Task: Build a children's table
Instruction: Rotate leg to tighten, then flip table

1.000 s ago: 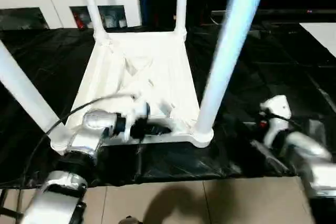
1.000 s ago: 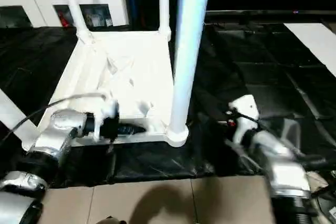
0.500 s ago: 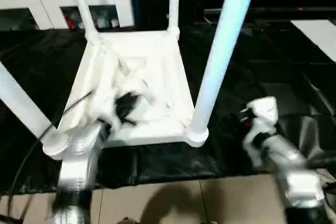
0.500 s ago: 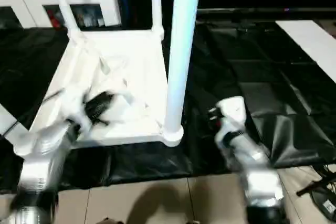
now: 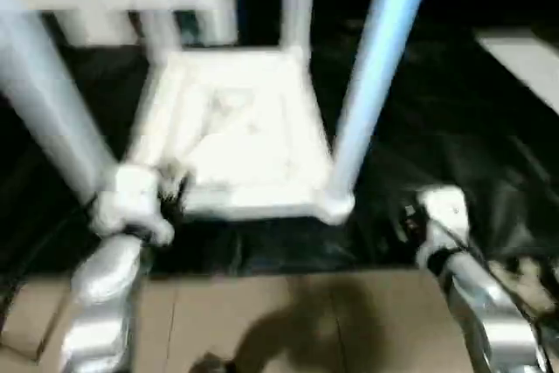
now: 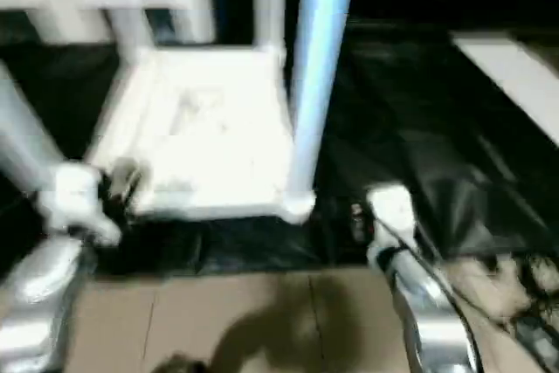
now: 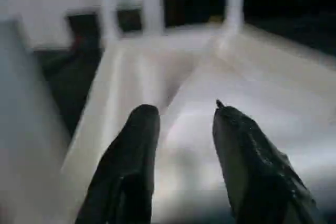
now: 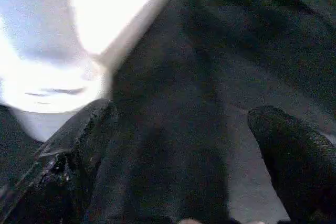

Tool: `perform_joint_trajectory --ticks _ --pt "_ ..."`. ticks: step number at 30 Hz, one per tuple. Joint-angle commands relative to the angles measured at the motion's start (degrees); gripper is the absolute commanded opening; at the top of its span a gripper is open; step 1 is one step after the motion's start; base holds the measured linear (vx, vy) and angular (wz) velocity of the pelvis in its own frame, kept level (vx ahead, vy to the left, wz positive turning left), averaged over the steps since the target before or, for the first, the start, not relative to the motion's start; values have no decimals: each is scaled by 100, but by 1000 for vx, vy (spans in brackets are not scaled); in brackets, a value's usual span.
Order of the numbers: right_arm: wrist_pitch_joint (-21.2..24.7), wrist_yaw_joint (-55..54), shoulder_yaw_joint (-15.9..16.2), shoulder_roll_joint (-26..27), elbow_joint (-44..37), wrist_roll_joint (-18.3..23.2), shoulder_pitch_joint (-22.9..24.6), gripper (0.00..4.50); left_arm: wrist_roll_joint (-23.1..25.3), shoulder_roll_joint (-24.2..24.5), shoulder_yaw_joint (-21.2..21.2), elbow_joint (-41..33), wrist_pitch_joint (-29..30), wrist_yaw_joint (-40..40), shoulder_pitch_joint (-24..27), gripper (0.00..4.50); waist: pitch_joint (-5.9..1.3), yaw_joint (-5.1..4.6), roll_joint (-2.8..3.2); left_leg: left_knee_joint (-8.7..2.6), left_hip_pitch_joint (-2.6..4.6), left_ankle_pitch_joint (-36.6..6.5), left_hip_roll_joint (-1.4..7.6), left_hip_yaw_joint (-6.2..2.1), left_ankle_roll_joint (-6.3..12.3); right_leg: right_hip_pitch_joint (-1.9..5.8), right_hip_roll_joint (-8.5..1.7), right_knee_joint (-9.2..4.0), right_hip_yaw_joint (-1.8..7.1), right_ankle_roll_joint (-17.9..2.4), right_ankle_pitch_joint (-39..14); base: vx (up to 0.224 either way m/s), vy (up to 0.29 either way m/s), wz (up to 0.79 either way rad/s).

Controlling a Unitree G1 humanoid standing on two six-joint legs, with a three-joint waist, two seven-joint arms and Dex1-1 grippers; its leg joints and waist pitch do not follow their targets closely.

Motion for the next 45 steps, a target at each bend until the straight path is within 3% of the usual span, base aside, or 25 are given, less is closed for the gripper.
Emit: perform_joint_trajectory --ticks 1,2,3,4,5,6,7,9,10,11,13,15,18,20,21,22,24,25,29,31,32,34,35,44,45 --pt "-27 353 79 -96 -270 178 101 450 84 -27 15 -271 42 139 42 226 -118 -5 -174 -77 -87 -228 -97 -348 -4 121 -662 -1486 507 103 -4496 0 0 0" --pt "-26 512 103 -161 -345 254 143 450 105 -45 15 -388 51 170 144 226 -213 81 -55 -375 36 -343 42 -367 -143 151 -538 -1357 438 -61 -3631 0 0 0" --pt "-18 799 114 -308 -447 453 186 450 62 -136 57 -646 7 299 355 228 -284 -4 6 -669 275 -1301 125 -313 -176 29 -80 -1082 248 -501 -1212 0 0 0" --pt "-7 868 118 -334 -466 501 196 450 50 -148 54 -686 5 302 397 230 -305 -19 90 -737 302 -1559 164 -334 -184 50 -107 -1081 242 -671 -976 -110 3 24" --pt "11 973 125 -374 -495 575 210 450 31 -166 50 -746 1 307 460 239 -267 -86 101 -834 212 -1780 162 -329 -185 129 -114 -1126 211 -824 -760 -53 36 0" --pt "66 1208 149 -463 -582 718 260 450 1 -206 27 -873 -64 313 600 255 -262 -99 76 -875 174 -1756 157 -330 -176 170 -112 -1147 187 -804 -708 -53 36 0" --pt "128 1515 222 -587 -700 861 330 450 -29 -253 -9 -1025 -103 314 767 267 -245 -103 54 -901 187 -1957 165 -329 -168 161 -147 -1215 191 -774 -802 0 0 0" --pt "202 2111 436 -830 -927 1122 478 450 -18 -362 -19 -1289 -164 461 1076 275 -236 -118 10 -929 201 -2129 155 -306 -146 167 -194 -1313 207 -682 -1087 0 0 0" --pt "220 2227 486 -880 -973 1174 507 450 -12 -389 -8 -1335 -183 501 1136 286 -243 -124 22 -935 199 -2123 150 -310 -145 178 -209 -1320 210 -664 -1123 -10 64 -1" --pt "260 2367 553 -913 -1030 1255 528 450 5 -447 41 -1401 -229 596 1243 300 -244 -143 -19 -945 192 -2068 145 -302 -126 175 -215 -1345 212 -636 -1129 0 0 0" --pt "339 2548 696 -860 -1113 1415 497 450 19 -594 217 -1545 -205 856 1435 315 -262 -171 -51 -949 148 -1738 150 -294 -35 216 -213 -1344 199 -629 -787 0 0 0" --pt "347 2583 756 -799 -1105 1478 426 450 -25 -574 254 -1532 -48 876 1387 332 -281 -179 -65 -932 161 -1625 138 -290 -42 199 -219 -1327 199 -645 -662 0 0 0" --pt "272 2499 872 -615 -885 1403 222 450 -141 -363 387 -1194 50 829 976 361 -302 -188 -90 -917 179 -1523 120 -278 -86 185 -209 -1317 204 -643 -528 0 0 0" --pt "226 2510 964 -530 -737 1399 82 450 -197 -129 431 -853 100 735 639 375 -309 -175 -68 -906 189 -1293 114 -280 -110 180 -185 -1271 199 -673 -46 0 0 0" --pt "159 2560 1080 -394 -518 1383 -135 450 -191 190 490 -311 147 644 193 385 -343 -154 79 -884 220 -1184 94 -295 -164 163 -174 -1213 196 -699 266 0 0 0" --pt "151 2572 1100 -371 -482 1381 -174 450 -189 244 499 -220 155 633 123 394 -351 -180 20 -866 233 -1154 70 -272 -172 157 -146 -1233 190 -695 383 0 0 0" --pt "102 2585 1200 -257 -287 1317 -357 450 -194 457 486 160 249 506 -176 409 -378 -176 11 -865 215 -947 84 -294 -218 215 -160 -1156 172 -743 873 0 0 0" --pt "100 2608 1231 -210 -214 1328 -430 450 -161 543 456 312 325 458 -282 417 -397 -172 53 -851 208 -779 88 -307 -223 239 -171 -1105 166 -796 1225 0 0 0" --pt "63 2689 1408 19 178 1298 -812 450 -5 816 551 1242 468 638 -872 446 -435 -176 46 -812 222 -653 57 -283 -179 273 -187 -1071 159 -946 1662 0 0 0" --pt "11 2709 1427 101 300 1299 -924 450 -19 849 593 1381 426 731 -1014 446 -434 -167 49 -814 215 -653 74 -284 -167 279 -203 -1067 158 -987 1693 0 0 0" --pt "-27 2678 1421 177 443 1297 -1034 450 -100 835 650 1447 481 813 -1107 446 -445 -147 89 -814 217 -593 93 -297 -169 291 -217 -1045 149 -1055 1797 0 0 0" --pt "-123 2713 1455 211 623 1283 -1160 450 -162 848 676 1553 521 929 -1199 446 -438 -159 70 -820 227 -741 88 -281 -186 284 -213 -1056 148 -1135 1680 0 0 0" --pt "-125 2768 1468 205 670 1307 -1187 450 -191 812 686 1560 534 968 -1208 420 -436 -154 68 -822 227 -763 91 -279 -184 287 -219 -1062 152 -1147 1637 0 0 0" --pt "-136 3430 1644 50 949 1407 -1420 450 -338 563 683 1649 451 1147 -1297 367 -427 -115 65 -843 214 -919 116 -287 -147 311 -241 -1082 155 -1162 1401 0 0 0" --pt "-133 3527 1667 23 966 1435 -1448 450 -355 547 659 1626 465 1139 -1275 341 -422 -111 49 -846 213 -931 118 -285 -128 306 -243 -1086 159 -1172 1353 0 0 0"
